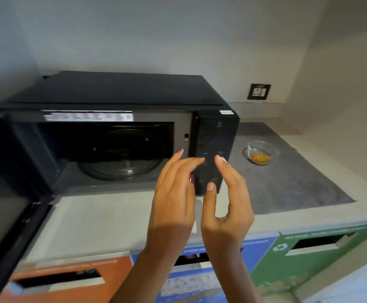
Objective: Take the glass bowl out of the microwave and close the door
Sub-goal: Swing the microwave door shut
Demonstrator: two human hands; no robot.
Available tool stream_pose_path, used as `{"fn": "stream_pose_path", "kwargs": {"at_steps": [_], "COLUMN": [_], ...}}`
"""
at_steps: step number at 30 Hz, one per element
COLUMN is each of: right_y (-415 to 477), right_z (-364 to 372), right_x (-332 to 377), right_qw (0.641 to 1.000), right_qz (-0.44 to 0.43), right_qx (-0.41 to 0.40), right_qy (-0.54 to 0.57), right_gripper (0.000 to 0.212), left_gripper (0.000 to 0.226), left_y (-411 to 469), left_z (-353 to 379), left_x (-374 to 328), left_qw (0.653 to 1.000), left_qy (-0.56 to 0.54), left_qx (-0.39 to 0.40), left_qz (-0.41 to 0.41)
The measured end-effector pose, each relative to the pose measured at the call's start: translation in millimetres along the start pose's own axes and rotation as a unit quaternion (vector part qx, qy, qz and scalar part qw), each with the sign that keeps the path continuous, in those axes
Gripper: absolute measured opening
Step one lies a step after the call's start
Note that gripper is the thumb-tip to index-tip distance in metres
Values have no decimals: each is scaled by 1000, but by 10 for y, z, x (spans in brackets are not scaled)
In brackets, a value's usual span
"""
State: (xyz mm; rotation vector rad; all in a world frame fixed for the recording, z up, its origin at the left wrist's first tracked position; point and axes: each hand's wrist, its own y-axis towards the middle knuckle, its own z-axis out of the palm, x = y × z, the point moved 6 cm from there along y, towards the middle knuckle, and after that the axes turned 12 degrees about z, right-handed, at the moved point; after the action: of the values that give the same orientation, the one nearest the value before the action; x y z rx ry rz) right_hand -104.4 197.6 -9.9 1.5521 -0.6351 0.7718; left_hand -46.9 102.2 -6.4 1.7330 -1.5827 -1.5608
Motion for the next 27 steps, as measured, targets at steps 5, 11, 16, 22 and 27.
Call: {"fn": "stream_pose_path", "kwargs": {"at_steps": [5, 11, 16, 22, 27], "right_y": [-319, -686, -1036, -1423, -1614], "right_z": [504, 1101, 1598, 1956, 2188], "right_x": [488, 1014, 1408, 1779, 1985], "right_qw": [993, 969, 916, 854, 814], "right_qz": [-41, -76, -91, -112, -127], "right_qx": [81, 192, 359, 478, 543], "right_qy": [76, 134, 155, 169, 160], "right_gripper": [41, 44, 54, 59, 53], "left_gripper": [44, 42, 45, 45, 50], "left_y": [-107, -326, -471, -531, -658], "left_z": [-783, -1710, -2429, -3006, -3320], "left_x": [67, 57, -125, -335, -423], "left_qw": [992, 961, 913, 841, 797], "left_qy": [100, 221, 354, 490, 525], "left_qx": [-60, -119, -128, -29, 20], "left_qz": [-48, -117, -155, -227, -298]}}
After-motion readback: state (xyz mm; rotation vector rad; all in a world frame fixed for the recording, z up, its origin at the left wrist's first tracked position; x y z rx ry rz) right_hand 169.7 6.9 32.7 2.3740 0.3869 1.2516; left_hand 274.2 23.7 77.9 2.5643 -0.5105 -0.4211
